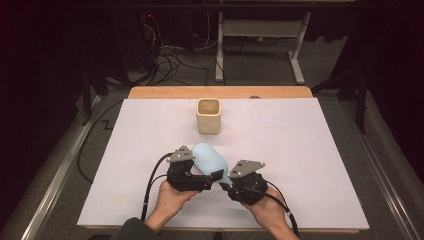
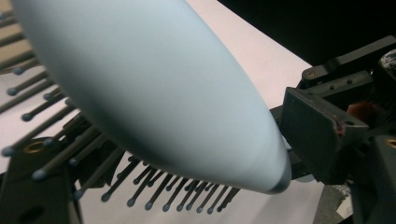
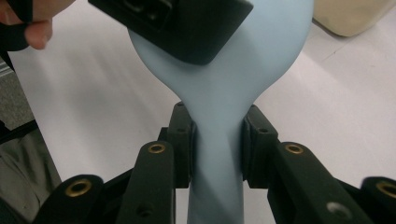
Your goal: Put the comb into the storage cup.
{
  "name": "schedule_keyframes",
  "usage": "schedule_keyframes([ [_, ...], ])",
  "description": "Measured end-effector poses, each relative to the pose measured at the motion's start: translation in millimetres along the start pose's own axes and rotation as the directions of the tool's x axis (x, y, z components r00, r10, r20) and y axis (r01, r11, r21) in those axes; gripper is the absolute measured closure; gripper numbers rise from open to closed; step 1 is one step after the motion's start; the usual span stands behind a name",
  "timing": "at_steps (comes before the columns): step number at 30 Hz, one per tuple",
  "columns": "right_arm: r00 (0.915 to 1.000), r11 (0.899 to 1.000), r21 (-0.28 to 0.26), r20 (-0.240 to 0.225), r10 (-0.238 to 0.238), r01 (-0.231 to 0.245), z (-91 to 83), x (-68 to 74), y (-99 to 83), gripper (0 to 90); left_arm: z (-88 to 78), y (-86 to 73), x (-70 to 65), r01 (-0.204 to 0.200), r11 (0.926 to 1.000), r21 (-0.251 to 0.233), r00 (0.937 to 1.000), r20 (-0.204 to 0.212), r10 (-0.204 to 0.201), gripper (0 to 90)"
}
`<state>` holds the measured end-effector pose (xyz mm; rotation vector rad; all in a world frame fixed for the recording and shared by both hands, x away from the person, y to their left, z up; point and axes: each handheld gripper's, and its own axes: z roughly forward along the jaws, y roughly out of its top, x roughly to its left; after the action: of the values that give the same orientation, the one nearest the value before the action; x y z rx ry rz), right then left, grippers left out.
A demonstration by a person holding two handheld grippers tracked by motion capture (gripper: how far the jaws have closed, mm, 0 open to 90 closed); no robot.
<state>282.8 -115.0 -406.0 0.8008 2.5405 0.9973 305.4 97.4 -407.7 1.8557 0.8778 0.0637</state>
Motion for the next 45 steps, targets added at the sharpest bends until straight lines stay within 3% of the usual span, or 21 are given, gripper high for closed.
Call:
schedule_keyframes([
  [10,0.9999,1.000,-0.006,0.001,-0.012,0.012,1.3,1.4,6.9,70.8,-10.6,6.3,0.5,0.019,0.9997,-0.016,0.9998,0.005,-0.019,29.4],
  [29,0.9996,1.000,-0.007,-0.003,-0.029,0.029,10.9,2.8,16.9,70.6,-26.4,17.9,-4.8,0.008,0.9997,-0.022,1.0000,0.006,-0.007,46.5],
  [45,0.9994,0.999,-0.047,-0.028,-0.022,0.021,14.1,3.1,21.0,69.9,-34.3,23.0,-10.9,-0.016,0.9995,-0.026,0.9998,0.010,0.016,53.3],
])
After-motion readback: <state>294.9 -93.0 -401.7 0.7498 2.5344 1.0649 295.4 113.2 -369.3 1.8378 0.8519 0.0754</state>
